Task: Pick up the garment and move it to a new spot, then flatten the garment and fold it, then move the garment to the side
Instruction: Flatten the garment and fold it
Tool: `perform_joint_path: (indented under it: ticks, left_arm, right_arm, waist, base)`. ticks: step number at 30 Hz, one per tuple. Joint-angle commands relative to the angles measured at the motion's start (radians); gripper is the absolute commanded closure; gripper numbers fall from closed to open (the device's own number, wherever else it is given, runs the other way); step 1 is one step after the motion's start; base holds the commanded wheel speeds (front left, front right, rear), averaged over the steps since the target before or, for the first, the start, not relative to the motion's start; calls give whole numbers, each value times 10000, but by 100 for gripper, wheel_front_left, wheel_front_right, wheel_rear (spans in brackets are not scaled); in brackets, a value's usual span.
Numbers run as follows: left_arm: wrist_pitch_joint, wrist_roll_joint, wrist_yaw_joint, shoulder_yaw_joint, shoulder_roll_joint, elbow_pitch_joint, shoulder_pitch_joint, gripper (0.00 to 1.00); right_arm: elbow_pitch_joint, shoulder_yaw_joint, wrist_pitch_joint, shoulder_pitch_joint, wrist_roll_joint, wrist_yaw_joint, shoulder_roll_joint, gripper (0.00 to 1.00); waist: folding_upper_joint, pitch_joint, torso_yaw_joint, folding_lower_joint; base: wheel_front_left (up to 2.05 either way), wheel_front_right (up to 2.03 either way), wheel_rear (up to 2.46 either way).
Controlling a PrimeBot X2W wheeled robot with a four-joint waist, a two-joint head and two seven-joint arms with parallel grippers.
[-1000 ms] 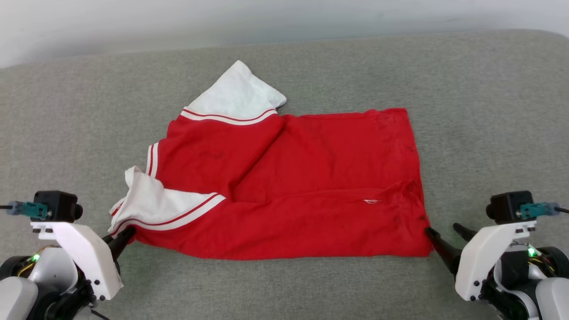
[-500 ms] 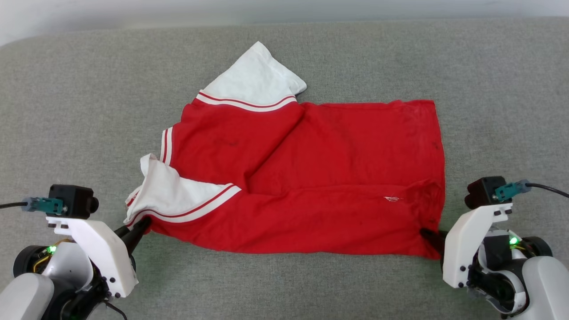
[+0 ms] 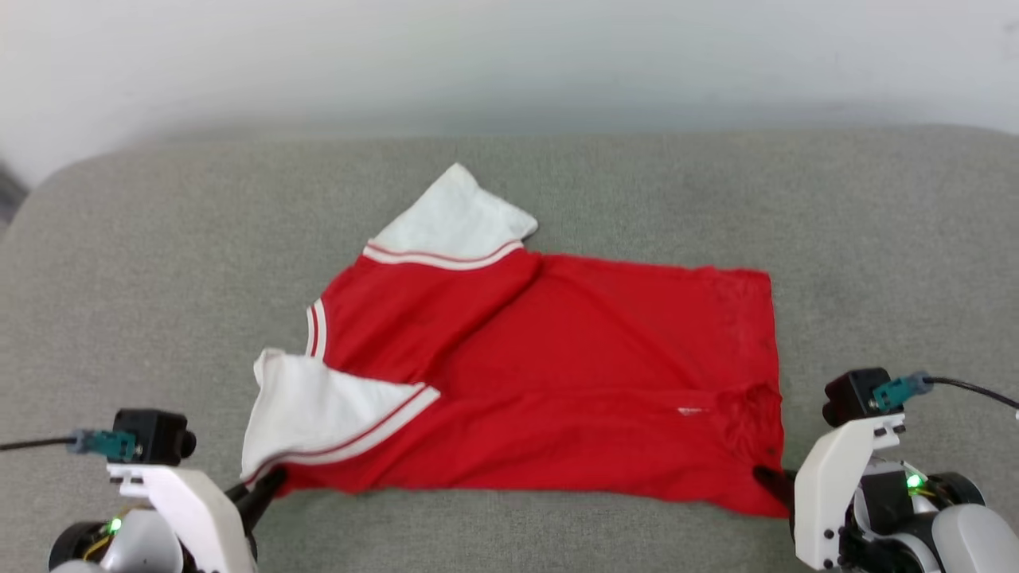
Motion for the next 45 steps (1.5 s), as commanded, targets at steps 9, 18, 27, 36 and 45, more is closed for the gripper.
perform_joint_path:
  ticks: [9,18,27,36,45]
  left_arm:
    - [129,-451,664,150,269,-779,1935,100]
    - [-348,-614,354,-126,-602,241,1662,0]
    - [-1856,690,584,181,-589,512,564,0]
    - [-3860,2230,1451,649,-986,53,-1068,0]
    - [-3911,2266,1246,989,-861,370,-3054,0]
  right_arm:
    - [-805,-234,512,1327,226,0,-298,100]
    - [-603,-493,-393,1992,-73,0,61,0]
    - [-1664,-789,-4175,1755,-992,0,352,0]
    - [-2713,-1009,-6698,1019,-2241,0,1198,0]
    - [-3261,-833,-7122,-68,-2691,0,1476,0]
  waist:
    - [-1,-1257,64,-1]
    - [-1,-1062,195,-1]
    - [-1,-788,-167,-1]
    - [-1,31,-839,-1]
    - [-1,1655,-1696,-1]
  base:
    - [0,0,0]
    - [0,0,0]
    - [0,0,0]
    - [0,0,0]
    - [0,0,0]
